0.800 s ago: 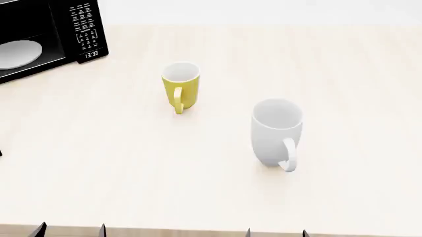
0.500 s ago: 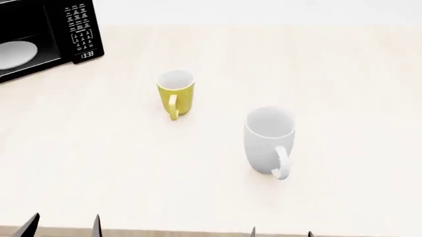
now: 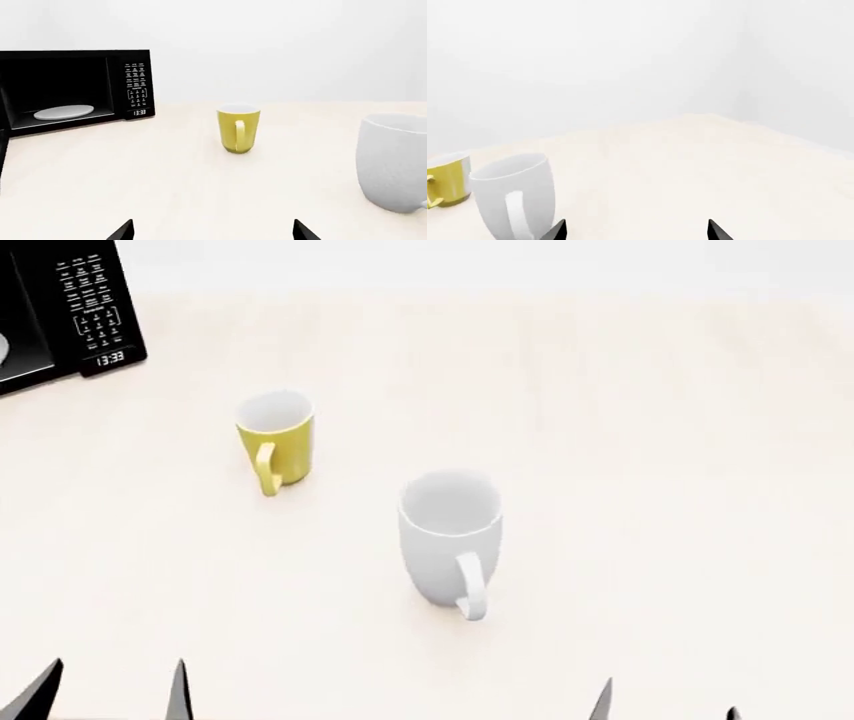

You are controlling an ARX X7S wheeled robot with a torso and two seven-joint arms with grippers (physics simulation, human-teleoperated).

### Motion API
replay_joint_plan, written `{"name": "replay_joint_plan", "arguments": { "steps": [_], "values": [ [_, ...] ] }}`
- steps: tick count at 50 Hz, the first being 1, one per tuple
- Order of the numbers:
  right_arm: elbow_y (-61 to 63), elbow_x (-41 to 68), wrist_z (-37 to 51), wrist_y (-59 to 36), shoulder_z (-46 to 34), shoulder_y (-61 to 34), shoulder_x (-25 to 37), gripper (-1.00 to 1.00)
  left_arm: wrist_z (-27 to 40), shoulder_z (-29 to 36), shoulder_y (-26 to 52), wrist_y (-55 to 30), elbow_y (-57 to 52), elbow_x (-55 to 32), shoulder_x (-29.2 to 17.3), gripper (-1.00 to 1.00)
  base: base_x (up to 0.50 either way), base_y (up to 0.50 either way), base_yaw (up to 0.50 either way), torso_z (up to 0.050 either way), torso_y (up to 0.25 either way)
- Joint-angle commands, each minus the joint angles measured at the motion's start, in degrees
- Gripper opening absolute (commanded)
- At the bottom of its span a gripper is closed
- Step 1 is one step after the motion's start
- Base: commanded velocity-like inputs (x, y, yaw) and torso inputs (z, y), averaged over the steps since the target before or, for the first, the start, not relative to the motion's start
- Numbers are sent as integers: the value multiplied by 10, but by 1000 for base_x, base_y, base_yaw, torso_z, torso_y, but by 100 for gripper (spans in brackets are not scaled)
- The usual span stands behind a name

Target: Put the yellow and white mug to the front of the white mug.

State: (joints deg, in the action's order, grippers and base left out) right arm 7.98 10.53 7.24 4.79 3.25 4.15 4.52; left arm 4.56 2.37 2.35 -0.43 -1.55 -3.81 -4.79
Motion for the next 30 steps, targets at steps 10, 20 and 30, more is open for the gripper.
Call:
{"name": "replay_joint_plan", "arguments": {
  "steps": [10, 20, 30],
  "values": [
    [6, 2, -4, 26, -27, 9, 25, 100, 3, 21, -1, 14, 1, -17, -15, 100, 435, -272, 0, 0, 0],
    [4, -4, 2, 27, -37, 8, 31, 100, 6, 29, 0, 18, 4, -23, -21, 100, 500, -89, 0, 0, 0],
    [8, 6, 7, 28, -38, 10, 35, 100, 9, 33, 3, 16, 8, -31, -25, 100, 500, -86, 0, 0, 0]
  ]
}}
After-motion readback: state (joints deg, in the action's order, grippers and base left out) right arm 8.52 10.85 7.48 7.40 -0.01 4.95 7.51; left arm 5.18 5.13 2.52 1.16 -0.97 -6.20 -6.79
